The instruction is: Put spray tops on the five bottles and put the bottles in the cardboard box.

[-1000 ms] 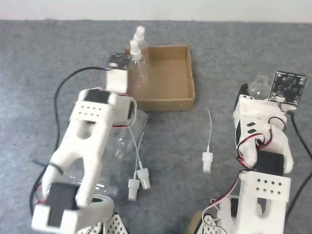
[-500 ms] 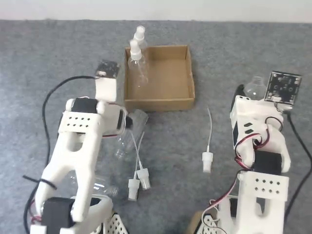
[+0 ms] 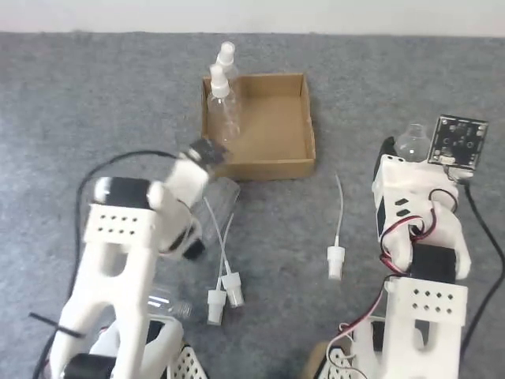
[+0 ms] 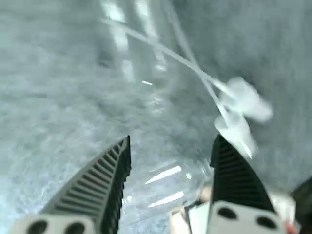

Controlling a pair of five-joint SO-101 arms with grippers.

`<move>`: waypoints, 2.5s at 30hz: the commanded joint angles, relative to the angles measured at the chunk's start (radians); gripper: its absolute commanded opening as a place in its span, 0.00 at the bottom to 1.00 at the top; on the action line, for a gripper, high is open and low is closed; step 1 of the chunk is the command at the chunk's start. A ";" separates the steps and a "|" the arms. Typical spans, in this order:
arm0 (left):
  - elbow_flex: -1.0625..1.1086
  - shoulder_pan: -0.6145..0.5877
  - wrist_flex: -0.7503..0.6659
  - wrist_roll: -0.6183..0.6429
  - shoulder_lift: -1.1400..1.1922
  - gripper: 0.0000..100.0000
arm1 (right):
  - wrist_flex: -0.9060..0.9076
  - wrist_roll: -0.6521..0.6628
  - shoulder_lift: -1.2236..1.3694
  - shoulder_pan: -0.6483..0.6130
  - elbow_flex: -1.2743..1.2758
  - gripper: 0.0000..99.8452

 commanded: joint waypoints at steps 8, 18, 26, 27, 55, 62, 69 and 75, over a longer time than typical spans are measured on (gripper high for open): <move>0.113 0.241 -0.002 -0.115 -0.040 0.14 | -0.024 -0.003 -0.027 -0.019 0.000 0.14; 0.259 0.388 -0.141 -0.170 -0.038 0.14 | -0.024 -0.002 -0.027 -0.025 0.000 0.14; 0.401 0.428 -0.374 -0.144 -0.038 0.25 | -0.024 -0.002 -0.027 -0.025 0.000 0.14; 0.406 0.428 -0.404 -0.120 -0.038 0.25 | -0.024 -0.002 -0.027 -0.025 0.000 0.14; 0.374 0.428 -0.552 0.423 -0.038 0.25 | -0.024 -0.002 -0.027 -0.025 0.002 0.14; 0.394 0.439 -0.582 0.425 -0.018 0.25 | -0.024 -0.002 -0.027 -0.027 0.002 0.14; 0.274 0.459 -0.578 0.451 0.222 0.19 | -0.024 -0.002 -0.027 -0.027 0.002 0.14; 0.193 0.459 -0.545 0.453 0.336 0.15 | -0.024 -0.002 -0.027 -0.027 0.002 0.14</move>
